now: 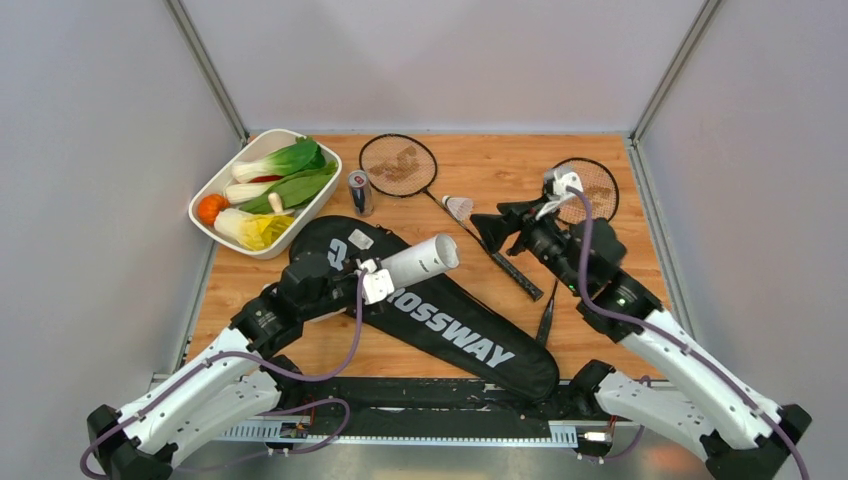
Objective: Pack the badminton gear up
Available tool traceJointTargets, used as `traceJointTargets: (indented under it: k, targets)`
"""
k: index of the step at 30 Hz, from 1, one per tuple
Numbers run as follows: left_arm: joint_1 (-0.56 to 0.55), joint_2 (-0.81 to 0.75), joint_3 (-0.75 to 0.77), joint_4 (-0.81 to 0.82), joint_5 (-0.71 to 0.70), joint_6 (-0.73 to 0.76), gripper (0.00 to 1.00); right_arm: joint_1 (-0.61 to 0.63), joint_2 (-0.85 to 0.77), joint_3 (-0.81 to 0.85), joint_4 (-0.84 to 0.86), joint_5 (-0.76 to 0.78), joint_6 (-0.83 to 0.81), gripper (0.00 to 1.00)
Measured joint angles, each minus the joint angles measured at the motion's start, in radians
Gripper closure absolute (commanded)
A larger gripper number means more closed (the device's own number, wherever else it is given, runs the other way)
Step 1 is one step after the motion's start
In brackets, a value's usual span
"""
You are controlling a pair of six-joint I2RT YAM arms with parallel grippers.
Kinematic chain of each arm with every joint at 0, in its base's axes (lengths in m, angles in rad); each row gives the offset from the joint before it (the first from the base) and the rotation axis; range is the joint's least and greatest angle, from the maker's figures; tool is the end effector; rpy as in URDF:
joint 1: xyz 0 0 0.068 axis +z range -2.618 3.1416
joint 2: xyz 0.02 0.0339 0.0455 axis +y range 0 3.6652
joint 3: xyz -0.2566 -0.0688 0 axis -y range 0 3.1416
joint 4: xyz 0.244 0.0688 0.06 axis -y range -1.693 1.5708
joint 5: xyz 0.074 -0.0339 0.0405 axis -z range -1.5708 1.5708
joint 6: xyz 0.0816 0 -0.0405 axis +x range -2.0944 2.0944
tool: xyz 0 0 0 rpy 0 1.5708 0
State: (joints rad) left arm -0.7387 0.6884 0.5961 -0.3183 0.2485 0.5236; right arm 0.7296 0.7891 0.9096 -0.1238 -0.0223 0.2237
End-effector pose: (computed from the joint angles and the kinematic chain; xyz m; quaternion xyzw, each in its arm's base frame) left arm 0.1423 -0.1567 0.2527 0.5446 0.6300 -0.1614 0.5296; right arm 0.1701 0.1546 0.3840 -0.1849 0.6837 0.3309 0.6236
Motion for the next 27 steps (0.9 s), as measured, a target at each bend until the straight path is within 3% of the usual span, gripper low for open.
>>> traceJointTargets:
  k: [4, 8, 17, 27]
  targets:
    - [0.0, -0.045, 0.0, -0.002, -0.027, -0.01, 0.98, -0.017, 0.139, -0.082, 0.086, 0.23, 0.208, 0.34]
    - [0.0, -0.116, 0.0, 0.003, -0.057, -0.025, 0.98, -0.05, 0.285, -0.142, 0.171, 0.322, 0.339, 0.38]
    - [0.0, -0.182, -0.008, 0.026, -0.038, -0.069, 0.98, -0.19, 0.673, -0.132, 0.446, 0.222, 0.493, 0.47]
    - [0.0, -0.182, -0.014, 0.026, -0.014, -0.1, 0.98, -0.205, 0.964, 0.016, 0.55, 0.201, 0.581, 0.49]
